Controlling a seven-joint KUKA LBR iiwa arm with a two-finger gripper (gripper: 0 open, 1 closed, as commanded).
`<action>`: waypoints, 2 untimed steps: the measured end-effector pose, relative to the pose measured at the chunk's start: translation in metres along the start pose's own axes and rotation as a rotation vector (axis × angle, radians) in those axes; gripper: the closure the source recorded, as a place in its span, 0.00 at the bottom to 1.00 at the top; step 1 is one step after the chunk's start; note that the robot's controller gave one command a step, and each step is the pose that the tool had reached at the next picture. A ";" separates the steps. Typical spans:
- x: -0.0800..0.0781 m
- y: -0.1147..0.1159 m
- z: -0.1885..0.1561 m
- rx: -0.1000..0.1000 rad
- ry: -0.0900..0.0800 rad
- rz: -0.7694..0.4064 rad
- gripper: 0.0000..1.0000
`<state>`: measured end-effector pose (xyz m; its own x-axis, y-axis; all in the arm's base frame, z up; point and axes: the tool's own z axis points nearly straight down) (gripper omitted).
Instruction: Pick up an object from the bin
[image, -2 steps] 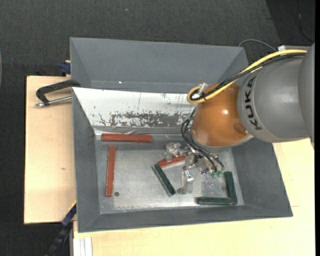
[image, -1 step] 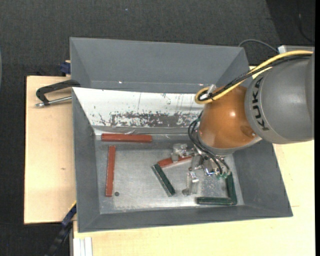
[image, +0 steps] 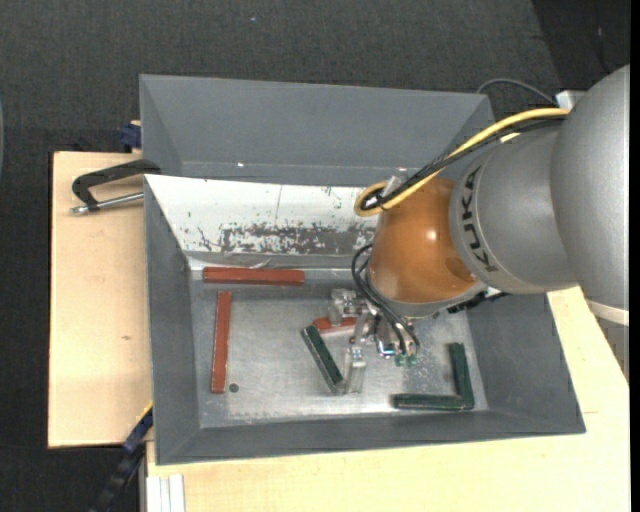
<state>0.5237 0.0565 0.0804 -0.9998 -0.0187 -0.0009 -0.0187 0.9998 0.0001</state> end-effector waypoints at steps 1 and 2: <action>-0.009 0.017 0.005 -0.003 -0.004 0.035 0.00; -0.036 -0.019 0.005 -0.004 -0.020 0.209 1.00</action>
Offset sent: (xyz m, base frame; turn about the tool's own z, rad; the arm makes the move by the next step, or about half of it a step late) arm 0.0308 -0.0201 -0.0104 0.2107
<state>0.5602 0.0380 0.0752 -0.9817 0.1894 -0.0199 0.1893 0.9819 0.0064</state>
